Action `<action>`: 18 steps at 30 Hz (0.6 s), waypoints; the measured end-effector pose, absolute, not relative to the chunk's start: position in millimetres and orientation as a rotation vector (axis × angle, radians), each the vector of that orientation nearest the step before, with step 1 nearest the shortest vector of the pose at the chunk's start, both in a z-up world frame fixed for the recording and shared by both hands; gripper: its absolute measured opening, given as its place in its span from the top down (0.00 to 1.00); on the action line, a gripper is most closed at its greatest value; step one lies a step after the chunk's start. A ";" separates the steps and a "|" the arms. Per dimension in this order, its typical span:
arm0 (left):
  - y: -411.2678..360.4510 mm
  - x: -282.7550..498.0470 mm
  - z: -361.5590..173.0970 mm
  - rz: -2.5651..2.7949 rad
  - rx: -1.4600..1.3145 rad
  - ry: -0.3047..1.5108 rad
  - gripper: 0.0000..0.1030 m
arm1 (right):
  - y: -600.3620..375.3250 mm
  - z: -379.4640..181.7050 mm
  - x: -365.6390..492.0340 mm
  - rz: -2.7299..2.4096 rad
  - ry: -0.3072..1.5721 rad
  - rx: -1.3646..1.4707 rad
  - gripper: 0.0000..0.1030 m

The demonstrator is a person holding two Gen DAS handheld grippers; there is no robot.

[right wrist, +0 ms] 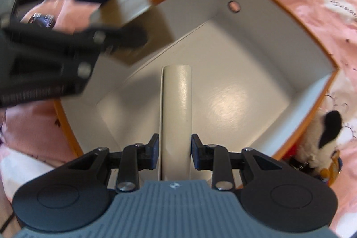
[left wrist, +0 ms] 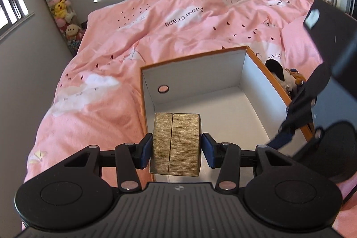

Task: Organize objects
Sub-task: 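Carry the gold box and cream case over the white box with both grippers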

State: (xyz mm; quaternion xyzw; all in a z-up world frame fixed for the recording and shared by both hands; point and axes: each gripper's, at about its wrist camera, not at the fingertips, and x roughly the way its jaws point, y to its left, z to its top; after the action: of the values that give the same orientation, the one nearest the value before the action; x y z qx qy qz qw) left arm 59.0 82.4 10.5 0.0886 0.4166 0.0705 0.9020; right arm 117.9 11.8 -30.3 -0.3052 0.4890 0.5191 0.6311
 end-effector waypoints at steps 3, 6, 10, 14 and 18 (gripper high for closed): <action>86.6 64.4 10.3 0.116 0.170 0.874 0.48 | 16.8 -38.3 116.7 1.258 1.155 -0.745 0.70; 89.6 69.0 8.3 0.102 0.171 0.884 0.48 | 23.3 -47.4 115.1 1.320 1.185 -0.800 0.70; 89.9 69.5 2.8 0.087 0.182 0.898 0.48 | 30.9 -56.9 115.3 1.364 1.209 -0.868 0.70; 88.5 70.1 -3.6 0.066 0.192 0.917 0.48 | 38.4 -64.4 116.6 1.382 1.217 -0.922 0.70; 88.3 70.5 -8.0 0.061 0.195 0.933 0.48 | 40.1 -67.1 121.2 1.387 1.222 -0.935 0.68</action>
State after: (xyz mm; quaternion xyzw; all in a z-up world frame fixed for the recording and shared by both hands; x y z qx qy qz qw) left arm 70.5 88.3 -8.0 0.0940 0.4488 0.0294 0.8882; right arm 121.2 40.1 -67.1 -0.3884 0.5076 0.5759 0.5097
